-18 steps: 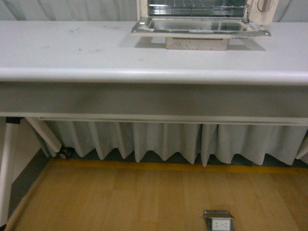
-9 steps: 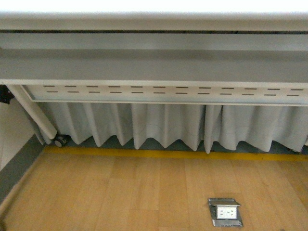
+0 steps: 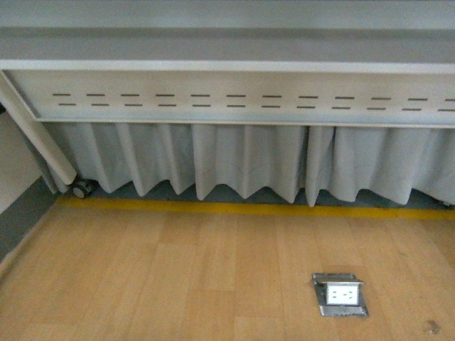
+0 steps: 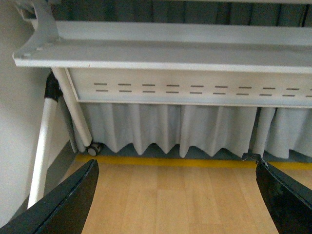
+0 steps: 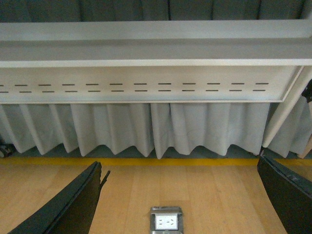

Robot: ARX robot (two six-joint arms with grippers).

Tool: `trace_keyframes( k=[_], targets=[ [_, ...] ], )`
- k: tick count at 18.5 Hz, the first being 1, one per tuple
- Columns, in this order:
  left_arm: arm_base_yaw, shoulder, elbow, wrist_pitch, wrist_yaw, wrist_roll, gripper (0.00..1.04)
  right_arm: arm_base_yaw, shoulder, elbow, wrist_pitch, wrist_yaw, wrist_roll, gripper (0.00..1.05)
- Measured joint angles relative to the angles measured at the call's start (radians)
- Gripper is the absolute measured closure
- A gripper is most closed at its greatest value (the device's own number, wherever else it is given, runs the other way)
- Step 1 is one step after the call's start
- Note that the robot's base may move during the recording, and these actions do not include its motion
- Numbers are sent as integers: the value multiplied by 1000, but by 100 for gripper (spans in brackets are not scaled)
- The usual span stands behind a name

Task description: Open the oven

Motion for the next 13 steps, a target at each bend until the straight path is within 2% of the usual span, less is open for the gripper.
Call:
trace_keyframes(
  k=[13],
  targets=[
    [0,0,0,2,3,0,7,0,0,0,1,1,0,6]
  ],
)
